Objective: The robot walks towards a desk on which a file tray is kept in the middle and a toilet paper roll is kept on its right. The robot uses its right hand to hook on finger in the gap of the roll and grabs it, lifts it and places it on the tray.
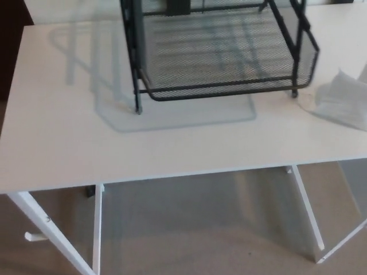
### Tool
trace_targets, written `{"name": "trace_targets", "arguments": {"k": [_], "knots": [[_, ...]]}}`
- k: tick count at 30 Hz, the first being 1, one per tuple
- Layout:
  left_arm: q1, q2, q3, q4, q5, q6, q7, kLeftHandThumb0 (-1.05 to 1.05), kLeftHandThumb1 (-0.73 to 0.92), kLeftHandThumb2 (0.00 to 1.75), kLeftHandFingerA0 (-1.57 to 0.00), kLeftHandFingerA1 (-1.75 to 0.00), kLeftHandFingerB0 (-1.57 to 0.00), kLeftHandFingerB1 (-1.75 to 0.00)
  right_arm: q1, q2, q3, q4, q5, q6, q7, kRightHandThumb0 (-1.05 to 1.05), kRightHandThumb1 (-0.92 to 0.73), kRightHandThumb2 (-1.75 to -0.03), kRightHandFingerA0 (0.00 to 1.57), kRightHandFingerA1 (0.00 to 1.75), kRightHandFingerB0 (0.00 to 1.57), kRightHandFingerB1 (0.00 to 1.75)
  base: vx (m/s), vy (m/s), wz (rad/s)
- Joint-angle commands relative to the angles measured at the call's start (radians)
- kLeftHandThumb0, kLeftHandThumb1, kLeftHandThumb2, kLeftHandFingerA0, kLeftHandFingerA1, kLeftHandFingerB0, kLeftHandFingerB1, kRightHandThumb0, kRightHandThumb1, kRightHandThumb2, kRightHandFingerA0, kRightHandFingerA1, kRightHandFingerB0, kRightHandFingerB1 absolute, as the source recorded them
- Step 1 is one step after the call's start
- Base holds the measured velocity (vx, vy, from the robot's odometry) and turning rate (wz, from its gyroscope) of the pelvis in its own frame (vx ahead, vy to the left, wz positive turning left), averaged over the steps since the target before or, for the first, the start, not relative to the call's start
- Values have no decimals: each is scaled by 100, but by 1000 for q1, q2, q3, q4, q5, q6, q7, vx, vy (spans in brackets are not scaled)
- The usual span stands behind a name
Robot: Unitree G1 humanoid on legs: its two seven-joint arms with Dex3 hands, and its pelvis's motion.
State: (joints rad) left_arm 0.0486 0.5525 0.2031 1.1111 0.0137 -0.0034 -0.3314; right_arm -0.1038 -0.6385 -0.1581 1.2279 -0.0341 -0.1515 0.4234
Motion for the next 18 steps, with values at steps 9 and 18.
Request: {"name": "trace_targets", "arguments": {"k": [9,18], "knots": [[19,12,21,3,-21,-30,0,-76,92,67,-1,-86,-1,-76,-30,-18,20,-1,-6,3,2,-73,-46,-88,5,51,3,27,54,57,7],[15,12,21,3,-23,-30,1,-76,92,67,-1,-86,-1,-76,-35,-19,23,-2,-4,4,2,-73,-46,-88,5,51,3,27,0,0,0]]}}
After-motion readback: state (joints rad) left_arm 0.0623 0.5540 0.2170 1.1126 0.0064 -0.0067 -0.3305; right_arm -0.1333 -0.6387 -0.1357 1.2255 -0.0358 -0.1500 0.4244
